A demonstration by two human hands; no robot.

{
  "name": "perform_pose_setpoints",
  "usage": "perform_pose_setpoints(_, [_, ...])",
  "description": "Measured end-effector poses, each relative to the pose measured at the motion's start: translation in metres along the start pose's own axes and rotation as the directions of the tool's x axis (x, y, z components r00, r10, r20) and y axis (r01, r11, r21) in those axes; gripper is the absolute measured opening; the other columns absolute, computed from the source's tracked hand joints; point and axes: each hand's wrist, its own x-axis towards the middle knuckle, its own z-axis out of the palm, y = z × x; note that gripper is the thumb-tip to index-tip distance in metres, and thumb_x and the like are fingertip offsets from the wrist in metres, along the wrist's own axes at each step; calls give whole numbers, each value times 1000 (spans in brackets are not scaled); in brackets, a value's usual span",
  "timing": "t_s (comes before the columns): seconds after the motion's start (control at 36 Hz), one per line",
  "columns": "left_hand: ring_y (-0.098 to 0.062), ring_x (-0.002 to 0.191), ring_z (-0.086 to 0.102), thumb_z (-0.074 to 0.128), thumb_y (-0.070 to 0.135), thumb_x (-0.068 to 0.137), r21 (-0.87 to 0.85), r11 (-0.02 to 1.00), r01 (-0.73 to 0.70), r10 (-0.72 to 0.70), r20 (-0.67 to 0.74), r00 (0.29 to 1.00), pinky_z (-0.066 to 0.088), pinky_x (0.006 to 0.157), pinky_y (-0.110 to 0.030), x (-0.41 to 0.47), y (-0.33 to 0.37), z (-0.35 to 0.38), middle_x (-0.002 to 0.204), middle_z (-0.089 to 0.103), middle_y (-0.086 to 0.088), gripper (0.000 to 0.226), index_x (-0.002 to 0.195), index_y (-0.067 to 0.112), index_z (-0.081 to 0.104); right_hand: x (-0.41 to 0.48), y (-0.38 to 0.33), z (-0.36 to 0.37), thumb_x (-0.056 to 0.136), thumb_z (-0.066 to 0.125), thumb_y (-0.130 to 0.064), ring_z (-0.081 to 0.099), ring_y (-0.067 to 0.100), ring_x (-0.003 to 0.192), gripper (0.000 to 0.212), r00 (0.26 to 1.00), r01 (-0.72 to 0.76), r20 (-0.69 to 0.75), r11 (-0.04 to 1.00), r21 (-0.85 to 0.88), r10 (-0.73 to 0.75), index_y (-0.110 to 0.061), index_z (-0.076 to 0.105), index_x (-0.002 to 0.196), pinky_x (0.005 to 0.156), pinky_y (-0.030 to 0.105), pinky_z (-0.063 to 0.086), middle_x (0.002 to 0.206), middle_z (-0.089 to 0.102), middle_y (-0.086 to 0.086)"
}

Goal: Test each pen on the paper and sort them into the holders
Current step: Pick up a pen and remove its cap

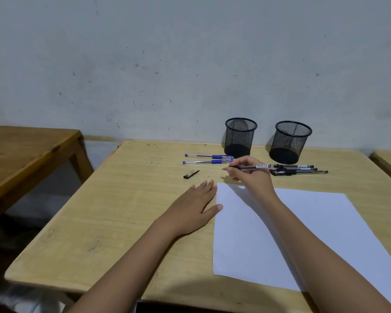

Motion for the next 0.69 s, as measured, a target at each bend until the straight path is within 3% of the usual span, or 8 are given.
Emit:
perform_pose_setpoints(0.19, [-7,145,-7,20,47,99,74,996,56,-56,-1,998,-2,119,-29,-1,4,14,159,-5,4,61,150,19,2,1,5,10,72,73,3,63,8,64,15,1000,15,-13,1000,-8,-15,-5,61,74,64,19,52,71,64,8])
perform_pose_setpoints(0.31, [-8,145,-8,18,46,99,87,995,50,-51,8,999,-3,119,-30,0,5,12,158,-6,4,59,150,21,1,5,7,8,70,75,2,65,27,71,26,1000,16,-15,999,-36,-16,-9,51,69,69,35,53,71,61,14])
perform_pose_setpoints(0.44, [-7,144,-9,17,47,99,101,993,53,-55,17,998,-3,118,-29,-1,5,13,158,-8,5,59,149,22,1,4,7,10,71,70,10,55,7,52,25,1000,-3,3,1000,15,3,-3,49,72,52,16,47,63,55,10])
perform_pose_setpoints(0.56, [-7,144,-10,15,48,98,114,992,60,-63,25,998,-4,118,-29,-1,6,12,158,-9,6,59,149,23,-1,5,7,12,71,69,9,58,11,54,27,999,-19,34,1000,25,18,-4,47,67,50,17,46,64,55,13])
perform_pose_setpoints(0.69, [-7,144,-11,13,48,98,128,989,75,-80,36,996,-4,119,-30,0,7,11,158,-10,7,59,149,24,-3,12,13,16,69,71,6,49,14,52,37,1000,-17,-8,1000,-20,17,-11,41,57,47,15,42,60,48,13])
